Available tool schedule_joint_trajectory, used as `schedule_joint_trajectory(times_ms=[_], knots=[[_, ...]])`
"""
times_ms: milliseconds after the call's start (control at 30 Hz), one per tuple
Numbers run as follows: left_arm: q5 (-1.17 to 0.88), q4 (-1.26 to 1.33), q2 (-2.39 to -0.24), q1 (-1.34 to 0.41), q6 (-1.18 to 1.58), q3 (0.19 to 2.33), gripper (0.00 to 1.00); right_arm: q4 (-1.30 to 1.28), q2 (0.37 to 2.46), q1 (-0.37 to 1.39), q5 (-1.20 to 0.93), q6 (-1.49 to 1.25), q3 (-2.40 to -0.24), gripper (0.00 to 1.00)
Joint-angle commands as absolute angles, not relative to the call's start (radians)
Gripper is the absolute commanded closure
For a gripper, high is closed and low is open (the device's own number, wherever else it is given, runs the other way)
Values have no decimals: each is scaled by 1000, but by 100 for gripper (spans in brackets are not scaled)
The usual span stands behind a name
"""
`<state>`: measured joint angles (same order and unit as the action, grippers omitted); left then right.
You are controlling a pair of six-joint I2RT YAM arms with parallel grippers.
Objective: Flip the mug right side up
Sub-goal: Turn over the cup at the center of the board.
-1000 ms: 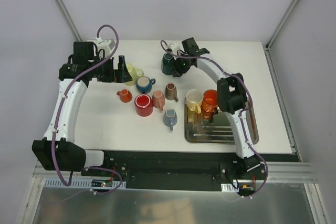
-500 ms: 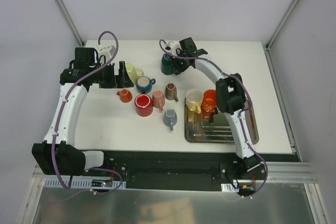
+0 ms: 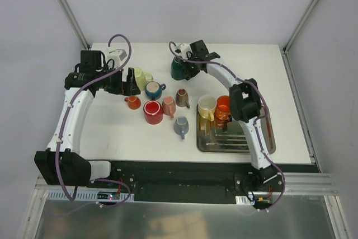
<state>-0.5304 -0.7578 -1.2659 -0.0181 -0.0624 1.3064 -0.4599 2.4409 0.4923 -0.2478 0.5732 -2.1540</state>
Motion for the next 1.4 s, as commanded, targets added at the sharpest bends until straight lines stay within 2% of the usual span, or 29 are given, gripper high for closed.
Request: schedule_joint_trajectory(times_ms=[0, 100, 200, 367, 467, 567, 667, 800, 933, 1100, 1300, 1367], knots=[[-630, -718, -1290, -15, -149, 1374, 4, -448, 2271, 469, -345, 454, -2217, 100], [-626, -686, -1296, -29, -221, 1400, 4, -460, 2195, 446, -477, 353, -2223, 100], [-641, -620, -1276, -58, -329, 1399, 9, -501, 2111, 434, -635, 257, -2192, 100], [-591, -464, -1198, -185, -650, 1304, 10, -563, 1971, 423, -944, 65, -2080, 100], [-525, -213, -1117, -268, -787, 1145, 7, -366, 1928, 402, -1148, -261, -1946, 100], [-503, 50, -1074, -314, -833, 1022, 5, -10, 1902, 399, -1296, -602, -1777, 100], [-479, 182, -1080, -353, -828, 991, 6, 58, 1882, 410, -1365, -665, -1715, 100], [-474, 251, -1103, -385, -819, 992, 13, 115, 1847, 423, -1410, -729, -1657, 100], [-453, 288, -1130, -405, -825, 994, 24, 115, 1836, 431, -1430, -736, -1637, 100], [-479, 305, -1161, -422, -810, 1009, 47, 124, 1845, 440, -1437, -756, -1623, 100], [-480, 373, -1187, -454, -840, 965, 51, 176, 1882, 456, -1471, -833, -1649, 100], [-463, 426, -1198, -468, -873, 933, 60, 193, 1893, 463, -1492, -853, -1657, 100]])
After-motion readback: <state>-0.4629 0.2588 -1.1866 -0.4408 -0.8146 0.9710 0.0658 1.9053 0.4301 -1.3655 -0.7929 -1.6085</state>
